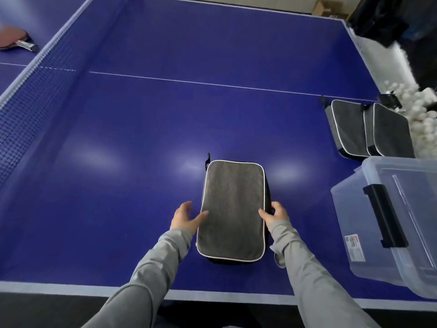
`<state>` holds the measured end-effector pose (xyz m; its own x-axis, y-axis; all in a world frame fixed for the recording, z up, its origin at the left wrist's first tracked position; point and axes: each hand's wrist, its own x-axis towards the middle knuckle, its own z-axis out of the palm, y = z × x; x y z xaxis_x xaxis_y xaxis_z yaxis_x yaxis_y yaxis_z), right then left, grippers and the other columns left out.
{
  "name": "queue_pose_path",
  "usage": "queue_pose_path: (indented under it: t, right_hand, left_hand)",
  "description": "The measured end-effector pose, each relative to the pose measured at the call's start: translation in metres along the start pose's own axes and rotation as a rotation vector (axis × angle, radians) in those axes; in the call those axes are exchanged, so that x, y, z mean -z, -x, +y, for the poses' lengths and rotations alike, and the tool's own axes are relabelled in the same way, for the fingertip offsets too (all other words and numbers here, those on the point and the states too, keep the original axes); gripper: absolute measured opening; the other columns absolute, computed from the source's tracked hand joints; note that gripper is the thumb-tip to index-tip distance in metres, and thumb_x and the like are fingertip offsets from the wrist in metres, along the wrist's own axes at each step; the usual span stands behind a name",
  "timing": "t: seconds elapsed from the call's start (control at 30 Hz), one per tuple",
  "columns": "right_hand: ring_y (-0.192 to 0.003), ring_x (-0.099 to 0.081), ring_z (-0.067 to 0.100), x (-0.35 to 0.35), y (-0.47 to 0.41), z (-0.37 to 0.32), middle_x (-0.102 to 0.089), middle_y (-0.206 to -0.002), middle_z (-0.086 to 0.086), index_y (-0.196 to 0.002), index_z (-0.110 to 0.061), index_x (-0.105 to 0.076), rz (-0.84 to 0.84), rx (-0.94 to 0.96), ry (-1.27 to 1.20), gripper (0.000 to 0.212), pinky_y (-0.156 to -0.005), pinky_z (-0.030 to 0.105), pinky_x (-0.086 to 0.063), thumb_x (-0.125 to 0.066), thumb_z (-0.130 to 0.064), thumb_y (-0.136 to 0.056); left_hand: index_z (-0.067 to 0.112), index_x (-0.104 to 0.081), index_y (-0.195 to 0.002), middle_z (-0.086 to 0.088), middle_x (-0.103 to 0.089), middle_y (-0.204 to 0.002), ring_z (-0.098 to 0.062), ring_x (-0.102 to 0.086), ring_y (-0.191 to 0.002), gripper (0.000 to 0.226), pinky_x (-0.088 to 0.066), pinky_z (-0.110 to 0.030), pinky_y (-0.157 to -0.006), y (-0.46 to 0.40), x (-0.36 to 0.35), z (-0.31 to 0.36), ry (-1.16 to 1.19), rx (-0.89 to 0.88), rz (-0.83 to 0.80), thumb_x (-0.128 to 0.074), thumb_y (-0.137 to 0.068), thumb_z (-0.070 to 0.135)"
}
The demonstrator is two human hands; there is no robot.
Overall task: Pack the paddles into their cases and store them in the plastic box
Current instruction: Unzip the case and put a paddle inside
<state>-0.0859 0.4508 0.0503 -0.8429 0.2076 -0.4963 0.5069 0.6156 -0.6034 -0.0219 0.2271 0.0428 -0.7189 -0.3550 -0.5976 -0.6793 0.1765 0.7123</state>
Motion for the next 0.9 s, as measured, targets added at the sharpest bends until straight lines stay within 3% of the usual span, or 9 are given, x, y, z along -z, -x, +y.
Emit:
queue_pose_path:
  t: [0.2,0.37,0.6,0.8,0.9]
  right_hand:
    - [-0.111,-0.054,0.035,-0.011,-0.009,0.005,-0.056,-0.121,0.02,-0.123,-0.002,-0.047,-0.022,-0.103,-0.014,0.04,-0.096,0.038,-0.044,-0.06,-0.015,-0.087]
    - [-0.104,-0.057,0.033,-0.014,-0.012,0.01,-0.058,-0.117,0.018,-0.124,-0.006,-0.044,-0.025,-0.134,-0.064,0.037,-0.089,0.034,-0.044,-0.056,-0.013,-0.09]
    - [-0.111,-0.054,0.036,-0.012,-0.017,0.018,-0.053,-0.126,0.023,-0.13,-0.004,-0.038,-0.048,-0.13,-0.193,0.041,-0.099,0.045,-0.044,-0.05,-0.004,-0.091]
    - [-0.121,-0.049,0.038,-0.003,-0.014,0.029,-0.05,-0.131,0.024,-0.13,-0.006,-0.039,-0.065,-0.114,-0.309,0.04,-0.103,0.049,-0.041,-0.049,-0.002,-0.092]
    - [-0.11,-0.056,0.035,0.004,-0.01,0.027,-0.057,-0.12,0.026,-0.127,-0.005,-0.043,-0.045,-0.068,-0.373,0.036,-0.1,0.047,-0.044,-0.05,-0.001,-0.091]
  left_hand:
    - [0.013,-0.036,-0.139,-0.008,-0.051,-0.13,-0.022,-0.052,-0.111,0.073,-0.041,-0.03,-0.092,-0.024,-0.018,0.012,0.092,0.068,-0.045,-0.073,-0.079,0.033]
    - [0.016,-0.043,-0.134,-0.008,-0.059,-0.121,-0.025,-0.058,-0.109,0.069,-0.043,-0.036,-0.099,-0.036,-0.024,0.021,0.058,0.121,-0.06,-0.073,-0.077,0.04]
    - [0.015,-0.049,-0.127,-0.008,-0.062,-0.117,-0.027,-0.061,-0.105,0.071,-0.047,-0.041,-0.098,-0.046,-0.027,0.025,0.029,0.147,-0.148,-0.079,-0.069,0.043]
    - [0.016,-0.048,-0.107,-0.015,-0.062,-0.102,-0.023,-0.063,-0.078,0.067,-0.053,-0.031,-0.07,-0.036,-0.033,0.028,0.197,0.116,-0.209,-0.085,-0.055,0.035]
    - [0.022,-0.046,-0.111,-0.008,-0.064,-0.097,-0.019,-0.064,-0.074,0.062,-0.053,-0.028,-0.064,-0.03,-0.034,0.029,0.284,0.08,-0.195,-0.085,-0.062,0.028]
